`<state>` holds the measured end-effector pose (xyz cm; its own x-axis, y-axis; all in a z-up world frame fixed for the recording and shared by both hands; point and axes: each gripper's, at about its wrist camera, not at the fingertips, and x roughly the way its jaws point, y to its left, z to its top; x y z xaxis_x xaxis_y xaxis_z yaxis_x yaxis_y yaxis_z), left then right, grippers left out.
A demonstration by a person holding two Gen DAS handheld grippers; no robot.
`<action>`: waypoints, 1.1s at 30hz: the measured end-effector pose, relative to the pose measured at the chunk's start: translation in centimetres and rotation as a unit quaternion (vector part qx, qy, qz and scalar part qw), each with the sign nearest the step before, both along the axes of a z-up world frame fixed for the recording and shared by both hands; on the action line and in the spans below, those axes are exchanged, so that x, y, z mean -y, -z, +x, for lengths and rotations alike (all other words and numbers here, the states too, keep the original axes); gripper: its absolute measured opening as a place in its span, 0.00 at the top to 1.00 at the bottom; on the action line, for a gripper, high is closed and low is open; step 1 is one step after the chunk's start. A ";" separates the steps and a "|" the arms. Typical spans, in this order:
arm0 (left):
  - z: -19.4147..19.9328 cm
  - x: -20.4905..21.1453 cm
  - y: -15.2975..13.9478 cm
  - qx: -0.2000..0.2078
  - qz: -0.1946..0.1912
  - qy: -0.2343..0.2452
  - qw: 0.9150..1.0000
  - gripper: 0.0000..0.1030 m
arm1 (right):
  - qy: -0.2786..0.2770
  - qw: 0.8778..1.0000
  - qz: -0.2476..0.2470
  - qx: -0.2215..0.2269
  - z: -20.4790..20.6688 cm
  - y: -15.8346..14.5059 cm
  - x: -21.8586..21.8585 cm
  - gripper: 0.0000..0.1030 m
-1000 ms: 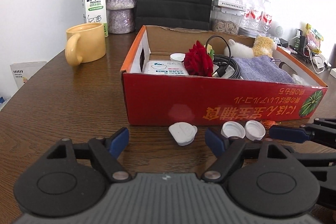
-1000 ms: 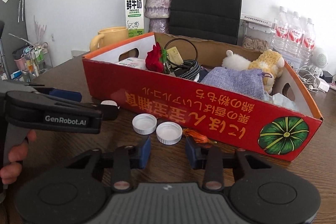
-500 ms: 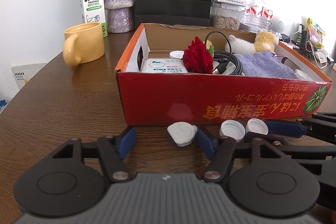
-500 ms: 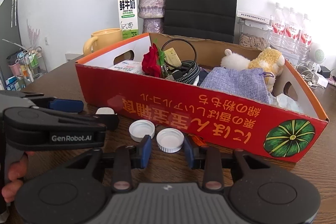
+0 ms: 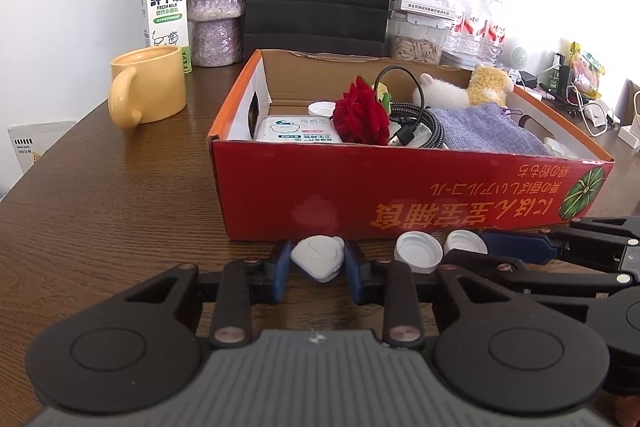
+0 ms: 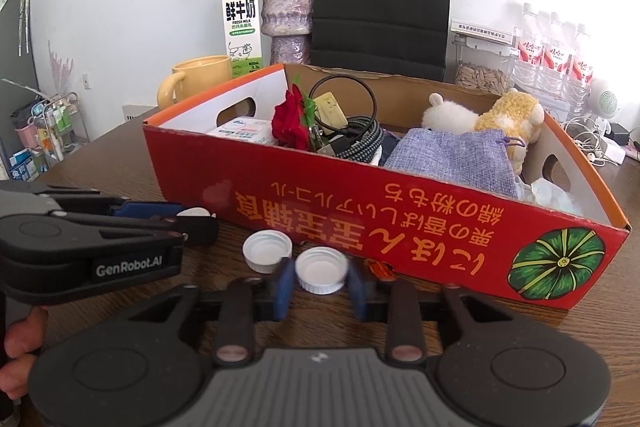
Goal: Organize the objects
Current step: 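Grasp a white bottle cap with the right tool while the left tool grasps another cap, then carry both caps into the cardboard box and open both tools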
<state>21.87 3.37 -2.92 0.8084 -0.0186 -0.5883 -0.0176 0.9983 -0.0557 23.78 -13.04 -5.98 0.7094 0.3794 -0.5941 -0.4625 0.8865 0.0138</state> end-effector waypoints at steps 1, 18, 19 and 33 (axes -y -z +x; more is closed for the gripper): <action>-0.1 -0.1 0.0 0.001 -0.002 0.000 1.000 0.71 | -0.001 1.000 0.001 0.000 -0.1 0.0 0.0 0.74; -1.7 0.0 -0.9 0.040 -0.003 0.003 0.999 0.71 | -0.013 0.998 0.020 0.066 -2.6 -1.1 0.6 0.74; -1.8 0.1 -1.0 0.042 -0.001 0.001 0.999 0.71 | -0.013 0.997 0.021 0.070 -2.7 -1.2 0.7 0.74; -4.0 2.0 -2.6 0.100 0.003 -0.012 0.995 0.71 | 0.006 0.990 0.062 0.130 -4.2 -3.1 3.0 0.74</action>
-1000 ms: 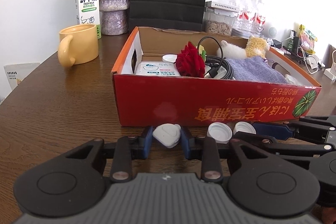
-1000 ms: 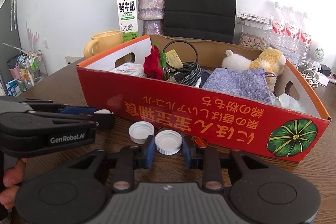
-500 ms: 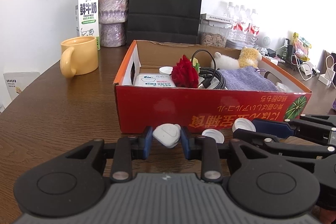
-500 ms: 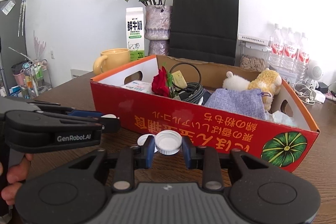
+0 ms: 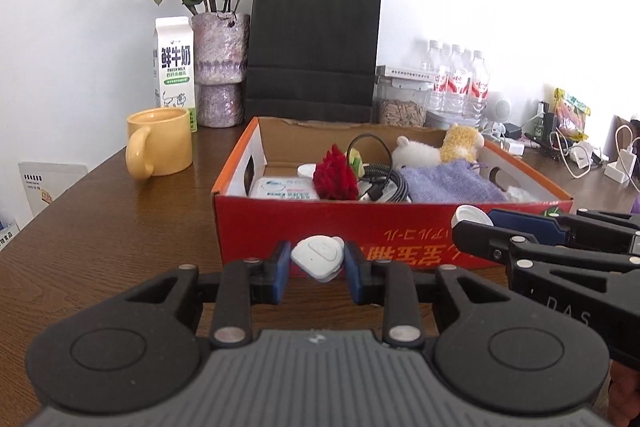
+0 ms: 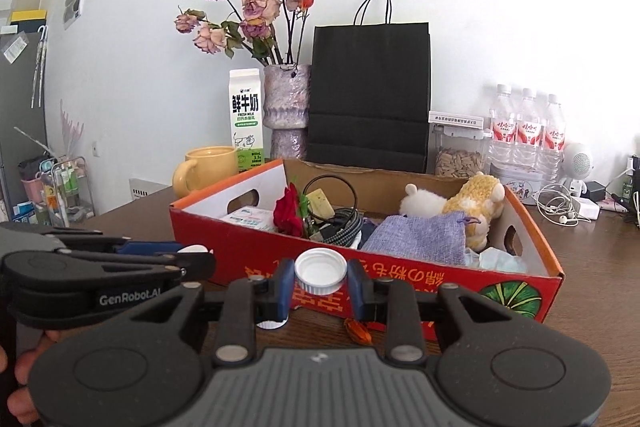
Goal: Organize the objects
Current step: 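Carry both caps into the cardboard box and open both tools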
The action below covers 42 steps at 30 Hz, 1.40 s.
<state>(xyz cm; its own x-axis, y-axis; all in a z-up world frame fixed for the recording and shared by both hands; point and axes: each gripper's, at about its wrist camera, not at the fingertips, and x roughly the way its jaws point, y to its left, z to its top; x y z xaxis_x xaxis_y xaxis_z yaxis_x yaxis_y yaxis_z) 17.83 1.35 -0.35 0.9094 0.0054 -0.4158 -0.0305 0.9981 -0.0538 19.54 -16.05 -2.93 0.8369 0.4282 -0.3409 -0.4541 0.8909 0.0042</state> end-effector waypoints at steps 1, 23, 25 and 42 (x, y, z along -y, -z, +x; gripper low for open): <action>0.0 0.1 -0.2 0.003 -0.001 0.000 1.000 0.71 | 0.001 1.000 0.001 0.004 0.0 -0.2 0.2 0.74; 7.3 2.9 -3.9 0.040 0.007 0.014 0.999 0.71 | 0.054 0.997 0.004 0.049 6.0 -3.0 2.6 0.74; 8.2 3.0 -3.8 0.038 0.005 0.016 0.999 0.71 | 0.060 0.997 0.001 0.050 6.9 -2.7 2.7 0.74; 10.5 1.9 -3.1 0.059 -0.001 -0.023 0.998 0.00 | 0.083 0.996 -0.013 0.021 9.9 -0.6 2.9 0.08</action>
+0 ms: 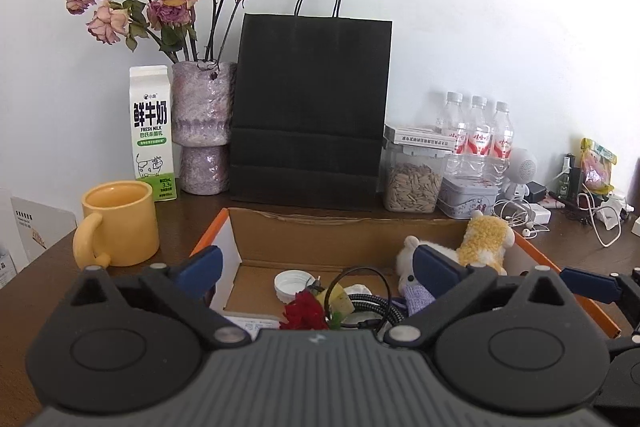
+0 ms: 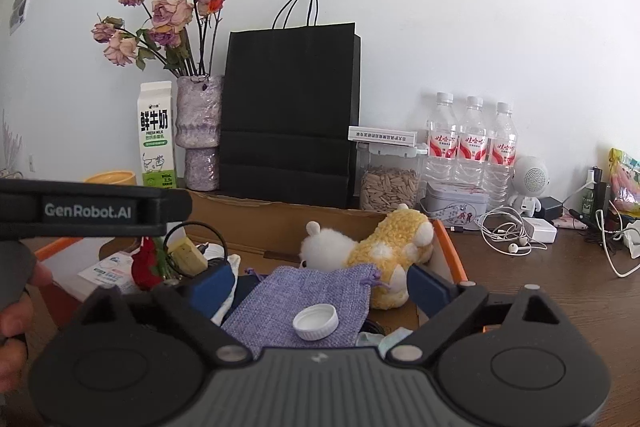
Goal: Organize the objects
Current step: 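Carry both caps into the cardboard box and open both tools, then withdraw the left tool and grasp the last white cap on the table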
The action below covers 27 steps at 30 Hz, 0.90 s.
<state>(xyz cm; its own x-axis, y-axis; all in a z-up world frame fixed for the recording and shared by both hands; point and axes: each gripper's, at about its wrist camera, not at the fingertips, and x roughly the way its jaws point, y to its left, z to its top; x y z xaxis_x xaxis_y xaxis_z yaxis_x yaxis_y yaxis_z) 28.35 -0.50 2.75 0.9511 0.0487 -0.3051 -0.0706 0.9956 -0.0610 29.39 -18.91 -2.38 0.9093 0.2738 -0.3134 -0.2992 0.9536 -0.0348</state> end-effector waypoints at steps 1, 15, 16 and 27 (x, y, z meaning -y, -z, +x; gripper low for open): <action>-0.1 0.0 -0.1 0.001 -0.002 -0.001 1.000 0.00 | 0.001 1.000 0.002 0.001 0.0 0.0 0.0 0.07; -0.7 0.1 0.1 0.001 0.000 0.002 1.000 0.00 | 0.005 1.000 0.014 -0.004 -0.5 -0.1 0.5 0.00; -0.9 0.0 0.1 0.001 0.000 0.002 1.000 0.00 | 0.005 1.000 0.014 -0.004 -0.6 -0.1 0.5 0.00; -4.2 -0.9 0.7 -0.020 0.006 0.020 1.000 0.00 | -0.009 1.000 -0.010 -0.001 -3.5 -0.3 0.4 0.00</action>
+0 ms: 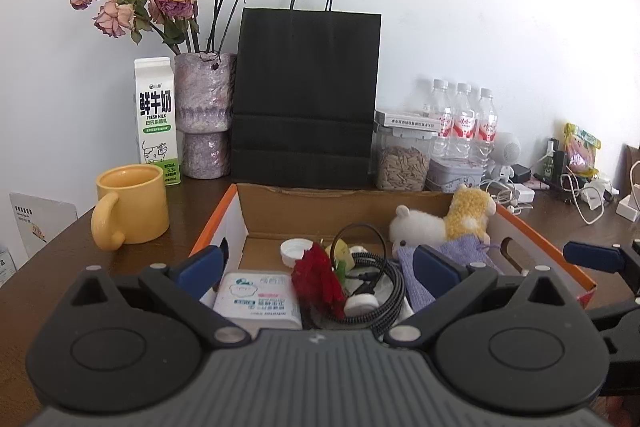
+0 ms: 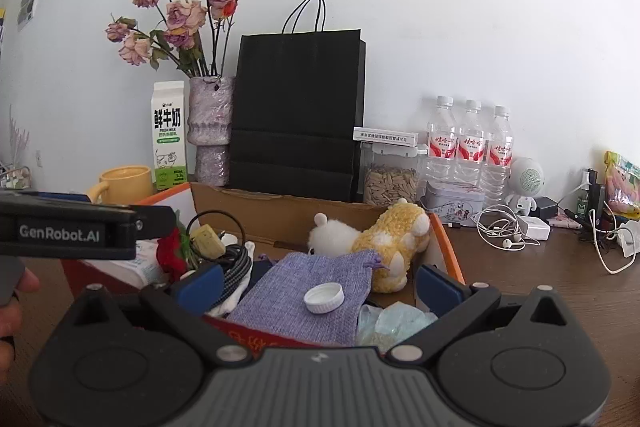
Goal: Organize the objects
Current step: 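Withdraw the left tool and grasp the last white cap on the table, then carry the cap into the cardboard box and open the left tool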
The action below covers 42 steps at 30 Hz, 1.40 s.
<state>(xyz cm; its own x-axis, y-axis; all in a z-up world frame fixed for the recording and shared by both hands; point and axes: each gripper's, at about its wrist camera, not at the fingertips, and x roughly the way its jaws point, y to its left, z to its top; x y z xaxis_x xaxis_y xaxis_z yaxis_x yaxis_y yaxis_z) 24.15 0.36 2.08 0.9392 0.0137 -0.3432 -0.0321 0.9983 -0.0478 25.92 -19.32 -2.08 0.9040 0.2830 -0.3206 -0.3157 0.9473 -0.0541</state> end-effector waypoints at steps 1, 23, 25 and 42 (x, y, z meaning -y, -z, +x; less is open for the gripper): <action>-0.3 -0.1 0.2 -0.006 0.002 0.001 1.000 0.00 | -0.001 1.000 -0.005 -0.002 -0.4 0.1 -0.1 0.00; -1.6 0.6 3.9 -0.122 0.012 0.044 0.992 0.10 | -0.029 0.997 -0.039 -0.063 -4.0 2.2 0.2 0.01; -1.3 0.7 4.3 -0.134 0.010 0.045 0.990 0.14 | -0.029 0.996 -0.040 -0.069 -3.9 2.3 0.2 0.01; -1.0 0.8 4.9 -0.156 0.001 0.062 0.986 0.71 | -0.057 0.992 -0.033 -0.104 -3.2 3.1 -0.3 0.19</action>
